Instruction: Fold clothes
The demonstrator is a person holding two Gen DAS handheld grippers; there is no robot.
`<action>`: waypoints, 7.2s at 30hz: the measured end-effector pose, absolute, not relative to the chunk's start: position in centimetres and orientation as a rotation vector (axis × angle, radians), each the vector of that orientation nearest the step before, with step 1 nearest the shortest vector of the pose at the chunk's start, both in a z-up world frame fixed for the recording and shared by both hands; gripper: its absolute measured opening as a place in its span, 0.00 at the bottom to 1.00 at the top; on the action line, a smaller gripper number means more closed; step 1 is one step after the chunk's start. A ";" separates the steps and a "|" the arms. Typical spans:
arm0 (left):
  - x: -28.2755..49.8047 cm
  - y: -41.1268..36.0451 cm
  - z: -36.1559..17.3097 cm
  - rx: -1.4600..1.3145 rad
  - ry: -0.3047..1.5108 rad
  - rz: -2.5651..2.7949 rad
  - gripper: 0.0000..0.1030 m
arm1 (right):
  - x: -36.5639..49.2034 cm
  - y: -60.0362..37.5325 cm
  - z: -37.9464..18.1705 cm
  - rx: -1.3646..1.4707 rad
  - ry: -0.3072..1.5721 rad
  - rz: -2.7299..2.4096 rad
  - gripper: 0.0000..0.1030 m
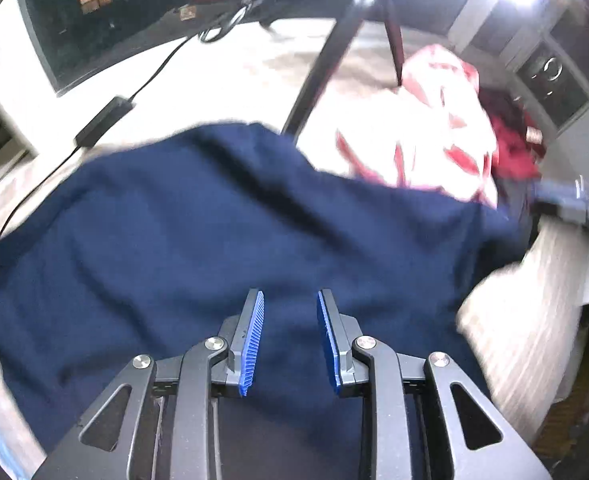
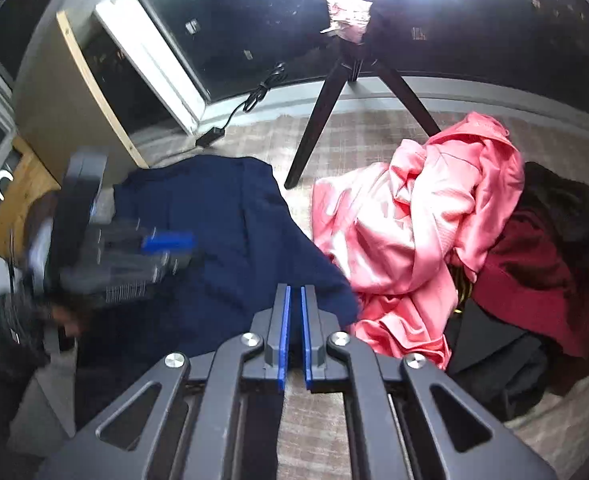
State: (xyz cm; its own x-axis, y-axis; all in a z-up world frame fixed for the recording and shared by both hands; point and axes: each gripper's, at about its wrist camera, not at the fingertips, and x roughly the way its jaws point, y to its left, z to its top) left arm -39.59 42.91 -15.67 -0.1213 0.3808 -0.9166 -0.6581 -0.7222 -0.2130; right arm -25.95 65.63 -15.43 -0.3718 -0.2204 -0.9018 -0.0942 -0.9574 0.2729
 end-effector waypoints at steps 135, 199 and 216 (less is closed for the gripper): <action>-31.4 36.7 -16.5 -1.307 0.063 1.781 0.01 | -28.3 64.7 -22.5 1.871 -1.184 -2.280 0.37; -30.9 29.6 -16.5 -1.366 -0.029 1.852 0.13 | -35.8 53.9 -11.5 1.625 -0.516 -2.247 0.17; -44.1 39.7 -16.5 -1.282 0.366 1.815 0.31 | -25.1 56.5 -18.9 1.858 -0.179 -2.509 0.57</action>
